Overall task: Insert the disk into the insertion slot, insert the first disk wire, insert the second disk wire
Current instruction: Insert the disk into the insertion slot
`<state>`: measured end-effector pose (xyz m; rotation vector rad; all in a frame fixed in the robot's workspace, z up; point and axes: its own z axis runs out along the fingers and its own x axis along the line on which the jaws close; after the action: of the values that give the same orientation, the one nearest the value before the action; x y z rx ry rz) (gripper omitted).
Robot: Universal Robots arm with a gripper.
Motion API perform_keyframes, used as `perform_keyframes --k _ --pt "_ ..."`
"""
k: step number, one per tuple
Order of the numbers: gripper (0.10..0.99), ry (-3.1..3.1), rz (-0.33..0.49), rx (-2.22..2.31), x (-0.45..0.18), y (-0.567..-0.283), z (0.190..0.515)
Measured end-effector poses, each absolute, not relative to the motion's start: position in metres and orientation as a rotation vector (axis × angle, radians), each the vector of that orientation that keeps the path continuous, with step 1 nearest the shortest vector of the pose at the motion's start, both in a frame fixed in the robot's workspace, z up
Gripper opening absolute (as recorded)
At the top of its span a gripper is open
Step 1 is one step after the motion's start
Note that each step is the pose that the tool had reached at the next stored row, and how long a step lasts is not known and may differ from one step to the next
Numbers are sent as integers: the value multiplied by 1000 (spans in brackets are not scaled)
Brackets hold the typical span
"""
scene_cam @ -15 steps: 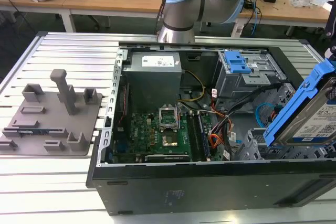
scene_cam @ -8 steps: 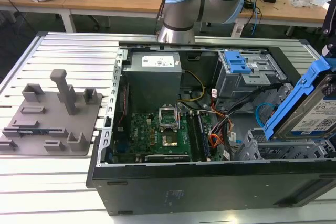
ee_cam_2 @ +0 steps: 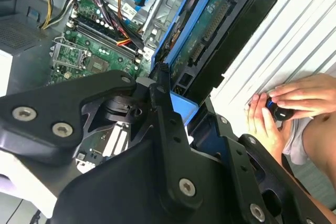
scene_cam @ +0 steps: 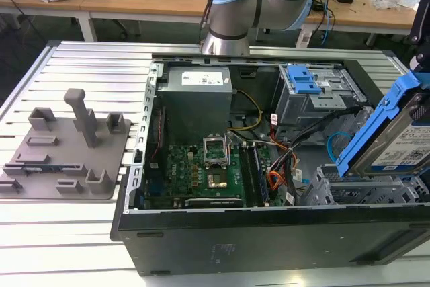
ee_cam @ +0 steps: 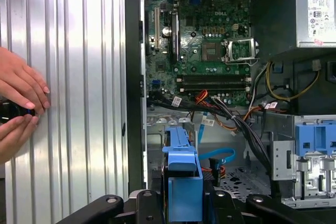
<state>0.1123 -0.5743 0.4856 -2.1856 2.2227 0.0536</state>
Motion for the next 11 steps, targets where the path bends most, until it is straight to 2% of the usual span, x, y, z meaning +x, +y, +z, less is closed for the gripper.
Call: perform_keyframes --k 11 --pt "365 2226 60 -2187 114 -563 478"
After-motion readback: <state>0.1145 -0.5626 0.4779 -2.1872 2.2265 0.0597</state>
